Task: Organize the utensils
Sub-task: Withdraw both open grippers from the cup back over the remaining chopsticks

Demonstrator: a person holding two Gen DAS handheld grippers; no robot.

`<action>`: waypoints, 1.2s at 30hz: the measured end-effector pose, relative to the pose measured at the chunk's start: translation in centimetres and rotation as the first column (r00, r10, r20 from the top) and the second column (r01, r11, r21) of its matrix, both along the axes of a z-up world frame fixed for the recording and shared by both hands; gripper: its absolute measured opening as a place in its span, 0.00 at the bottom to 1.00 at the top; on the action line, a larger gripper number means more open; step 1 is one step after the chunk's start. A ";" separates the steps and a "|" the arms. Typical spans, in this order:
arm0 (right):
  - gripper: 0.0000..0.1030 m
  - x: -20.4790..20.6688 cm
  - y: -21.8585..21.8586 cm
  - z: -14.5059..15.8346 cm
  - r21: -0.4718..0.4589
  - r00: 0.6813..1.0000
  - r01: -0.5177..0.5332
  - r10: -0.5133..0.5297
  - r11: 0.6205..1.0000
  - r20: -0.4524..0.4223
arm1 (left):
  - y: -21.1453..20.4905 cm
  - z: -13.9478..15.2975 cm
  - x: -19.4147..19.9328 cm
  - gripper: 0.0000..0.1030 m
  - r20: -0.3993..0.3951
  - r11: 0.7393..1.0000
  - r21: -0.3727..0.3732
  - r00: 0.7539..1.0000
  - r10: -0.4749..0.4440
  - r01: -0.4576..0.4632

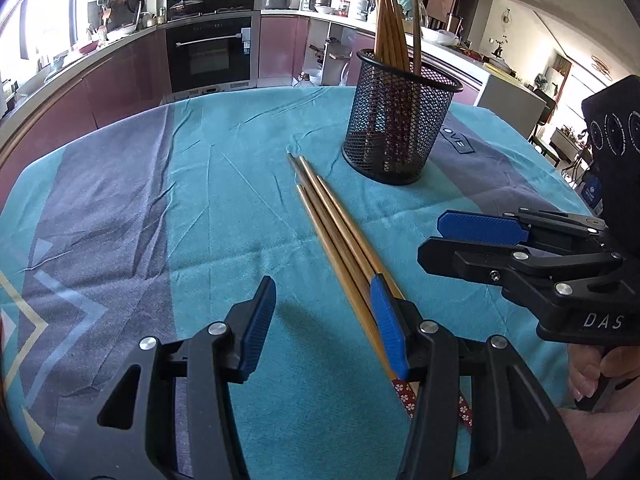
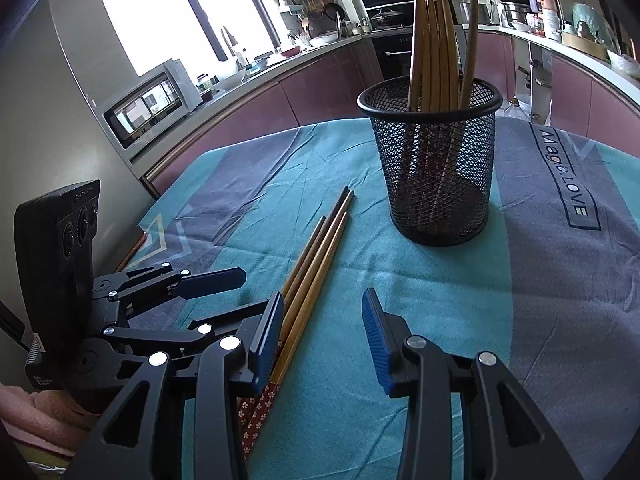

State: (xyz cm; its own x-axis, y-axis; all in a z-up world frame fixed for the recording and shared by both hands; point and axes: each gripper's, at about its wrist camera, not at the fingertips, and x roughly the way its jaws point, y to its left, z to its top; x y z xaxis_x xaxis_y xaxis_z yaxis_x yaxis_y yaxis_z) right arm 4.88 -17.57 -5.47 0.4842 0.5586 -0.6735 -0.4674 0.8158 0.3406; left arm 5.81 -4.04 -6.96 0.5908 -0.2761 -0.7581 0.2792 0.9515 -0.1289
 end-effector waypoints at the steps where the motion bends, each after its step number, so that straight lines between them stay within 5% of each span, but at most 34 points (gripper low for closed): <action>1: 0.37 0.0 -0.1 0.0 0.000 1.000 0.000 0.000 1.000 0.000 | -0.1 -0.1 0.0 0.48 -0.003 1.000 0.005 1.000 -0.001 0.001; 26: 0.38 0.2 0.2 -0.4 -0.007 1.000 -0.015 0.015 1.000 -0.013 | -0.1 -0.7 0.1 0.47 -0.001 0.998 0.070 1.000 -0.006 0.006; 36: 0.38 0.3 1.3 -0.6 -0.055 1.000 -0.022 0.023 0.998 0.001 | 0.6 -0.6 0.3 0.33 -0.001 0.998 0.062 1.000 0.002 -0.002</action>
